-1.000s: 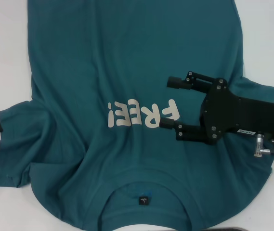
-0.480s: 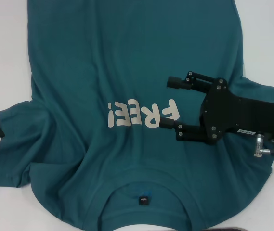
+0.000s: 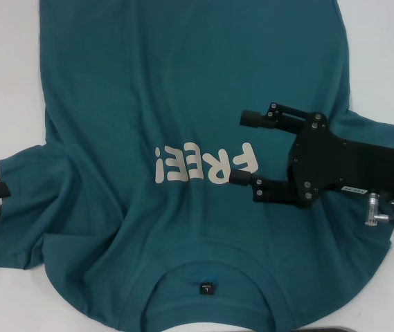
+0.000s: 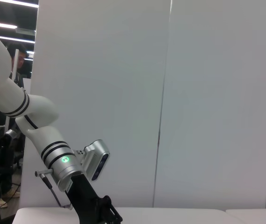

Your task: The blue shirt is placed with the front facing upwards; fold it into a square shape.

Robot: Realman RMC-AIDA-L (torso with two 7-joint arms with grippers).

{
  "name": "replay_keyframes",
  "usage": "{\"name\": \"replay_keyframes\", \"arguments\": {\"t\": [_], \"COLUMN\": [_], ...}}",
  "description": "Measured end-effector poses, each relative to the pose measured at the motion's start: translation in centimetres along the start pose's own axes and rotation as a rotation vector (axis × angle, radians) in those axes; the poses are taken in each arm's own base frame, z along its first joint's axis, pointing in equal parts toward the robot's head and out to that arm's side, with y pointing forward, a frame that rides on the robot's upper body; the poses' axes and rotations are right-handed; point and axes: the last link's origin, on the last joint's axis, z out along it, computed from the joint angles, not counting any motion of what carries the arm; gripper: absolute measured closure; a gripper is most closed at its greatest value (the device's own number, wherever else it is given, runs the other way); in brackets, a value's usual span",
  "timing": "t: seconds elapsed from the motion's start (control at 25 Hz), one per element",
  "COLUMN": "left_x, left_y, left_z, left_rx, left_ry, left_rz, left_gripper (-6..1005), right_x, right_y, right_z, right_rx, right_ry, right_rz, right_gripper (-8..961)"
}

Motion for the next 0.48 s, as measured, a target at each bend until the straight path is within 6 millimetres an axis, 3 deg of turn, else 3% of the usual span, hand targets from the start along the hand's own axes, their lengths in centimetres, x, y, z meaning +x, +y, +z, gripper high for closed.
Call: {"name": "replay_keyframes", "arguments": {"t": [0.48], "left_x": [0.36], "left_y": [-0.23], "left_z": [-0.31], "left_rx": [0.021], "left_ry": [0.022], "left_rz": [0.001], "left_gripper": [311], "right_x": [0.00], "right_y": [0.05], "right_z": [-0.14], "right_rx": [0.002], "right_ry": [0.001], "right_rz": [-0.002], "right_gripper": [151]}}
